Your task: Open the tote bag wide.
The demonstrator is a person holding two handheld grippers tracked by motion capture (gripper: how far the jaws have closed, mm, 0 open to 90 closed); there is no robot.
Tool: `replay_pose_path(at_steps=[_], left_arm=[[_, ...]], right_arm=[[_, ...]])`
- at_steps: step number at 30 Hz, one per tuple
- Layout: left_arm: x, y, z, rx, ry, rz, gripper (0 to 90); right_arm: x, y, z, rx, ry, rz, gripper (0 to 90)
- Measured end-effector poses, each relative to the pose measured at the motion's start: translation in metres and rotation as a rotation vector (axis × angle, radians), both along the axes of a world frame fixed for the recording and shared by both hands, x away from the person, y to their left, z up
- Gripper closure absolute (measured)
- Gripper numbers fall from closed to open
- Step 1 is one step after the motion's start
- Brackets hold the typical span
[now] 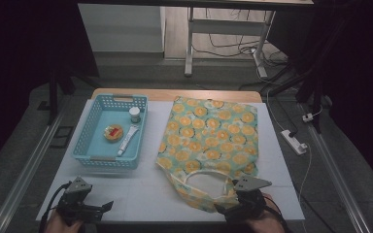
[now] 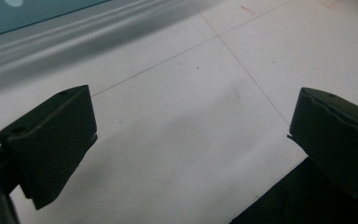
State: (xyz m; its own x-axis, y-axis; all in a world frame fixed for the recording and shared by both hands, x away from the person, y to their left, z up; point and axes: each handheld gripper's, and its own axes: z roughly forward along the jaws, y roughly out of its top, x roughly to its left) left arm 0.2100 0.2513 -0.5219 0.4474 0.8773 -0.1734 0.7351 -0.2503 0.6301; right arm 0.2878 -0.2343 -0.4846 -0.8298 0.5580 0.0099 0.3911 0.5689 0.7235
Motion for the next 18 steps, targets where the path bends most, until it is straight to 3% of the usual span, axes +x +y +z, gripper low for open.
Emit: replay_pose_path(at_steps=[18], left_arm=[[0.000,0.000,0.000,-0.002,-0.002,-0.006,1.0]], right_arm=[[0.006,0.040,-0.016,-0.063,0.077,0.100,0.0]])
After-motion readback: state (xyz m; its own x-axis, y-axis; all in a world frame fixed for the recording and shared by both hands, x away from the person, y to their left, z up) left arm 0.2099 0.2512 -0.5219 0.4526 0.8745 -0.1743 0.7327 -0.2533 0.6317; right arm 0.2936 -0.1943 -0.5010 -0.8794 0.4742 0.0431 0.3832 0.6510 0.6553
